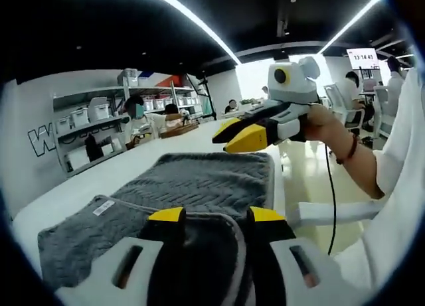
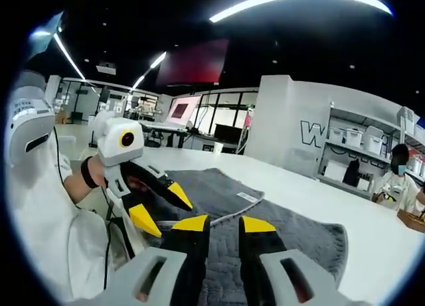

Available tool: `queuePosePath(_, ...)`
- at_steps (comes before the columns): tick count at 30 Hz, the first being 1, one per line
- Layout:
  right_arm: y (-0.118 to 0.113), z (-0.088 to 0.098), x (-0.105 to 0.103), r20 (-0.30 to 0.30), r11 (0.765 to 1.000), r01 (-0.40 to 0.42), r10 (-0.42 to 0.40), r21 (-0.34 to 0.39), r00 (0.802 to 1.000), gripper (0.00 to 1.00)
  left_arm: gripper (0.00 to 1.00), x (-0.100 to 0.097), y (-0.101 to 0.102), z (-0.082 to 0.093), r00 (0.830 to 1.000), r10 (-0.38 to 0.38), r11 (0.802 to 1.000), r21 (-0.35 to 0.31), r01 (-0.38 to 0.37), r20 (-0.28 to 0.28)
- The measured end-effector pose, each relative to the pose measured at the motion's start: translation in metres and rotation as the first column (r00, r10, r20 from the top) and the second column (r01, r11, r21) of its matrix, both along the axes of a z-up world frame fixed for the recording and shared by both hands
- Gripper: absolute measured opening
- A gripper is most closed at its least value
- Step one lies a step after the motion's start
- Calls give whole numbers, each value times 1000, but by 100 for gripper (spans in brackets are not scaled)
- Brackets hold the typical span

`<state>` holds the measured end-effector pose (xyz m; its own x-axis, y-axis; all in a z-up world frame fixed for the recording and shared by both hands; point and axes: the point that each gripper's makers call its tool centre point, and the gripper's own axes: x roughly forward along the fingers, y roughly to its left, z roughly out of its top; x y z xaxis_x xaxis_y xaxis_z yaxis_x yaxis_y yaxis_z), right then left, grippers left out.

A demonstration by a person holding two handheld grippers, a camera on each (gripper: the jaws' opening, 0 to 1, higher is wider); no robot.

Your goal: Open the folded towel by lifting each exposed corner and separating the folded layers until the towel lies flat within the target outline without major curled edges

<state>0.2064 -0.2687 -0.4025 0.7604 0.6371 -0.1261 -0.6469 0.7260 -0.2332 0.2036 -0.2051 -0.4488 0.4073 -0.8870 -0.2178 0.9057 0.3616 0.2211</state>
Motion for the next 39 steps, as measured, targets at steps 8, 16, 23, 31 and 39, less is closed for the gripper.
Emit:
queuePosePath(8, 1, 2, 1, 5, 1000, -2, 2, 0, 1000, 12, 39, 4, 3, -16, 998, 56, 996, 68, -58, 37)
queuePosePath(16, 8, -1, 2, 1, 1000, -14, 14, -5, 1000, 12, 40, 0, 3, -13, 997, 66, 996, 53, -69, 45)
queuePosePath(23, 9, 1, 1, 4, 1000, -14, 14, -5, 1000, 12, 41, 1, 3, -14, 995, 87, 995, 53, -89, 42)
queuePosePath(31, 12, 2, 1, 6, 1000, -19, 19, 2, 1000, 11, 41, 7, 11, -11, 979, 165, 984, 44, -171, 116)
queuePosePath(39, 15, 4, 2, 10, 1000, -21, 21, -6, 1000, 11, 28, 8, 23, -3, 971, 197, 980, 8, -199, 138)
